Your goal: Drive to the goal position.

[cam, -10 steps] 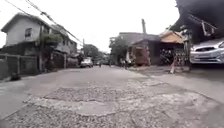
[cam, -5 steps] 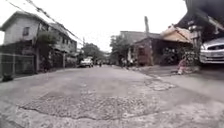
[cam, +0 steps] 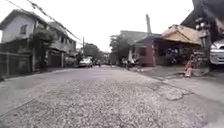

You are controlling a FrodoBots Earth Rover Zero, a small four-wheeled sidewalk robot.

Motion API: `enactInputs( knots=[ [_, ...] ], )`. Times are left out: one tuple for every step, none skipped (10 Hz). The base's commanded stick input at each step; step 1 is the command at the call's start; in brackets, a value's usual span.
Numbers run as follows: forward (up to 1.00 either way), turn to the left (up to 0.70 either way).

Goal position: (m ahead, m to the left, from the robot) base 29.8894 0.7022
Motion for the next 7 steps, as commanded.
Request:
enactInputs(
  knots=[
    [1.00, 0.00],
    [1.00, 0.00],
    [1.00, 0.01],
    [1.00, 0.22],
    [1.00, 0.05],
    [1.00, 0.00],
    [1.00, 0.00]
  ],
)
